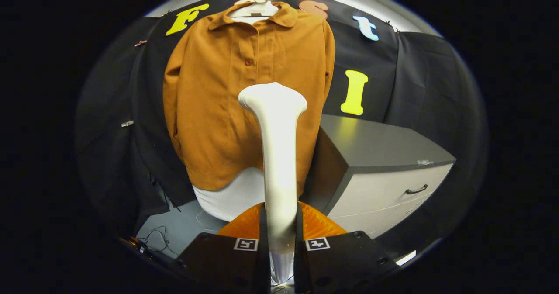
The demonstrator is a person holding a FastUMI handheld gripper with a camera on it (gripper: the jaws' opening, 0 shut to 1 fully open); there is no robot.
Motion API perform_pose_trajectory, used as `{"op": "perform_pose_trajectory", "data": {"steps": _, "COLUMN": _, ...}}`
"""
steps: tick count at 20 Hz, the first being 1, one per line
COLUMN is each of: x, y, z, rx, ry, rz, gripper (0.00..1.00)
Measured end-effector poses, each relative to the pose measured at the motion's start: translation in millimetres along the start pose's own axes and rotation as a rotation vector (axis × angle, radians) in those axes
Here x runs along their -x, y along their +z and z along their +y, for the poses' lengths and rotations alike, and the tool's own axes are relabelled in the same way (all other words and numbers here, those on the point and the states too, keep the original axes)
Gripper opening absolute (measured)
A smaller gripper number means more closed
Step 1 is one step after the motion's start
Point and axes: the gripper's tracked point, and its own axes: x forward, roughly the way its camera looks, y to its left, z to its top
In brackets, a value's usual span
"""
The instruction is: Iron the clothes twice with a garment steamer, once on the left side and once on the right side.
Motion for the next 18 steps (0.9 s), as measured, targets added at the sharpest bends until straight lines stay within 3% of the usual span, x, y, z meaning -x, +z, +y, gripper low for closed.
{"op": "perform_pose_trajectory", "data": {"steps": 10, "x": 56, "y": 120, "z": 51, "rx": 0.047, "ry": 0.022, "rz": -0.250, "gripper": 0.24}}
{"op": "perform_pose_trajectory", "data": {"steps": 18, "x": 50, "y": 183, "z": 100, "rx": 0.107, "ry": 0.051, "rz": -0.342, "gripper": 0.24}}
